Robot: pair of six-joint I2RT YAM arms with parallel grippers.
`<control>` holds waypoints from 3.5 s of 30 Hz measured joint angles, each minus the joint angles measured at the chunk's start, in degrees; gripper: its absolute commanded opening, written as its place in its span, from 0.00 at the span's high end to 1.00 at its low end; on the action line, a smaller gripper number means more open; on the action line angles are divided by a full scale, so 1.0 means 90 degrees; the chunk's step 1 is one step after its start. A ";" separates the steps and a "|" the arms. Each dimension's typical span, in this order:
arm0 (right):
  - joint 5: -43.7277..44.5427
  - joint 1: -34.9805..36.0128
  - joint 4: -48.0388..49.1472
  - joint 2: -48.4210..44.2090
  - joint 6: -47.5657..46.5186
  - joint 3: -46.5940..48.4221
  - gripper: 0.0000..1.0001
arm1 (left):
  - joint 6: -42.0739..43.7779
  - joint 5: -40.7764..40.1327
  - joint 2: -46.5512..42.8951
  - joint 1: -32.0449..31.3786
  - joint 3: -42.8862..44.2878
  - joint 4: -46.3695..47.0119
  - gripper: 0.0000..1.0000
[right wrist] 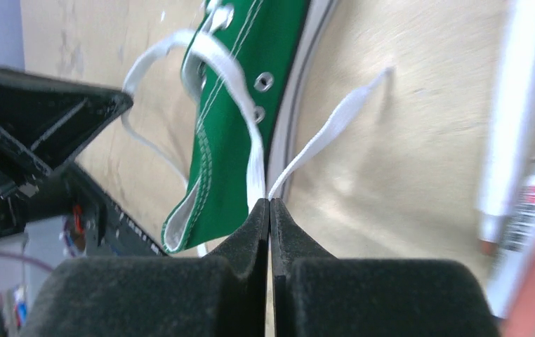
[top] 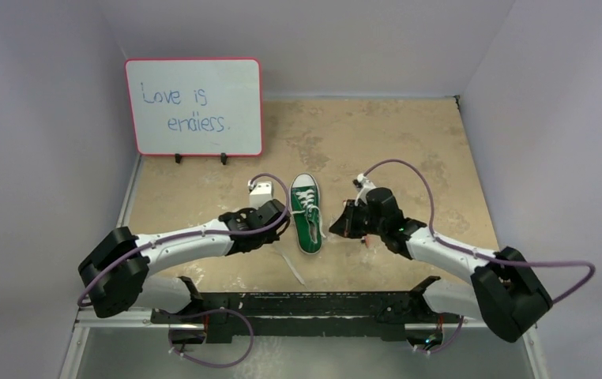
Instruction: Tie the shoes
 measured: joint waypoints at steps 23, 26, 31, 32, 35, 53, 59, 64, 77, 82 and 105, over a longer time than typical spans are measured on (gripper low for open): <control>0.1486 -0.0597 -0.2203 -0.1190 -0.1311 0.0916 1.00 | 0.1581 0.0287 0.1156 0.0435 0.0733 0.0197 0.41; 0.1486 -0.0597 -0.2200 -0.1195 -0.1331 0.0913 1.00 | 0.1783 0.0301 0.1571 0.0435 0.0908 0.0372 0.43; 0.1486 -0.0597 -0.2205 -0.1212 -0.1353 0.0913 1.00 | 0.1834 0.0294 0.2023 0.0435 0.1076 0.0702 0.76; 0.1486 -0.0597 -0.2208 -0.1239 -0.1353 0.0913 1.00 | 0.1817 0.0265 0.2089 0.0430 0.1120 0.0753 0.82; 0.1491 -0.0597 -0.2210 -0.1341 -0.1353 0.0913 1.00 | 0.1761 0.0238 0.2161 0.0423 0.1122 0.0959 0.97; 0.1127 -0.0954 -0.2589 -0.0925 -0.1751 0.2076 1.00 | 0.1904 0.0248 0.0389 0.0418 0.0066 0.2577 1.00; 0.0386 -0.0954 -0.2144 -0.0291 -0.1780 0.2776 1.00 | 0.2356 0.0257 0.0350 0.0418 -0.0117 0.3551 1.00; -0.0488 -0.0937 -0.1421 0.0556 -0.1484 0.3235 1.00 | 0.2616 0.0437 -0.0066 0.0418 -0.1010 0.4439 1.00; -0.1049 0.0284 -0.0316 0.2552 -0.0714 0.4658 1.00 | 0.2650 0.0860 -0.0741 0.0418 -0.2314 0.5746 1.00; -0.0668 0.0959 -0.0345 0.3444 -0.0789 0.5282 1.00 | 0.2603 0.0908 -0.1178 0.0418 -0.2671 0.5848 1.00; -0.0962 0.1328 -0.0865 0.4588 -0.0835 0.5833 1.00 | 0.2436 0.1202 -0.1994 0.0418 -0.3347 0.5899 1.00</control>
